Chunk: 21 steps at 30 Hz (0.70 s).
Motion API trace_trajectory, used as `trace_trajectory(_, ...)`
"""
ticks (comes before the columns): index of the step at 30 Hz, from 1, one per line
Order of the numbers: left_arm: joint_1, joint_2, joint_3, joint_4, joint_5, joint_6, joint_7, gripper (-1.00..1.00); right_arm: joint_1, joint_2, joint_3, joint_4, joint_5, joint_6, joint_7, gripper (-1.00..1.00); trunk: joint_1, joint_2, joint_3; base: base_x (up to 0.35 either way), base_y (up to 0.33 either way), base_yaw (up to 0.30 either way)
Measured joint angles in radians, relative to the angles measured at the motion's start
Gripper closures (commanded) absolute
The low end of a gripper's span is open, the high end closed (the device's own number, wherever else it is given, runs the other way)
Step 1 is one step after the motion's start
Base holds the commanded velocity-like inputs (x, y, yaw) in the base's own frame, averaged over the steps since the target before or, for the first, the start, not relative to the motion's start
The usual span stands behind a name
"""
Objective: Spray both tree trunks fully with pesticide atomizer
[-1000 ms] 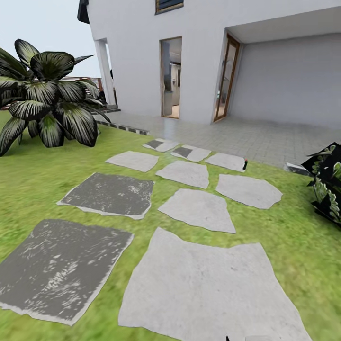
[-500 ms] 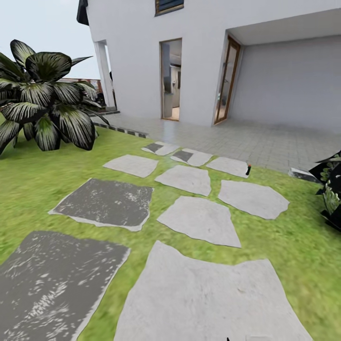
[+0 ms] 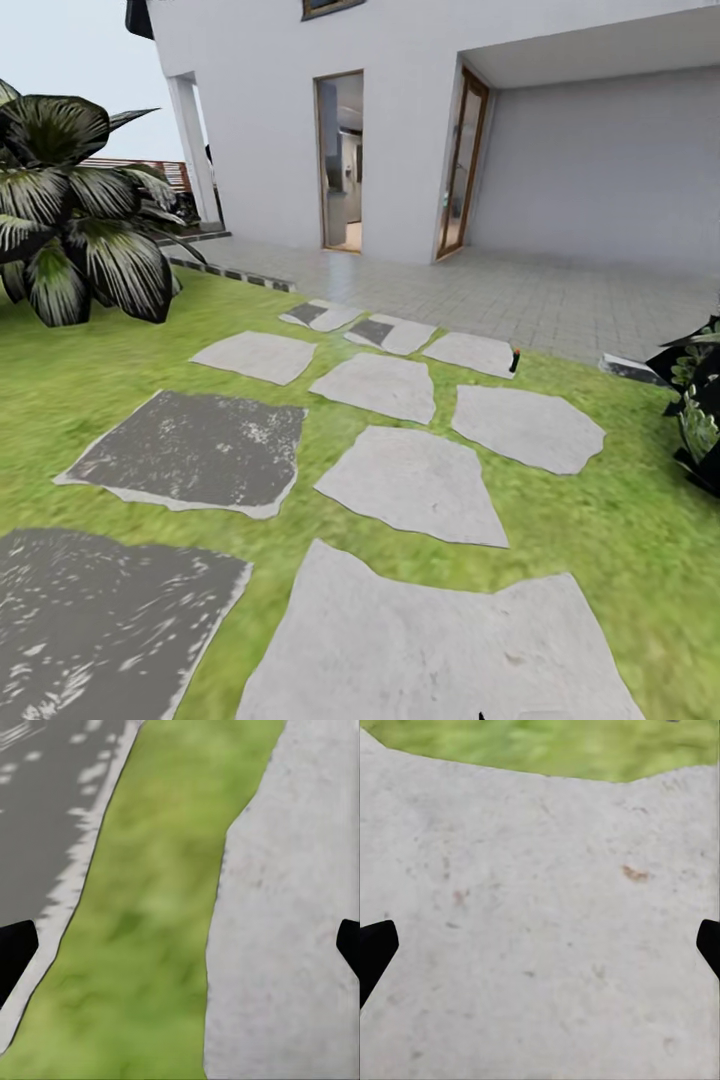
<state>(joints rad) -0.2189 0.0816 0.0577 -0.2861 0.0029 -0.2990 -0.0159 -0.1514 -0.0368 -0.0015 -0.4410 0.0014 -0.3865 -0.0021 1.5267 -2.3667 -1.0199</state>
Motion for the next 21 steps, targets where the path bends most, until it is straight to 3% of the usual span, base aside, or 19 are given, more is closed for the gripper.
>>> trace_trajectory(21, 0.0, 0.0, 0.0, -0.001, 0.0, 0.0, 0.0, -1.0, 0.0, 0.0, 0.0, 0.0, 0.0, 0.0, -0.001, -1.0, 0.0, 0.0, 0.0, 0.338, 0.0, -0.001)
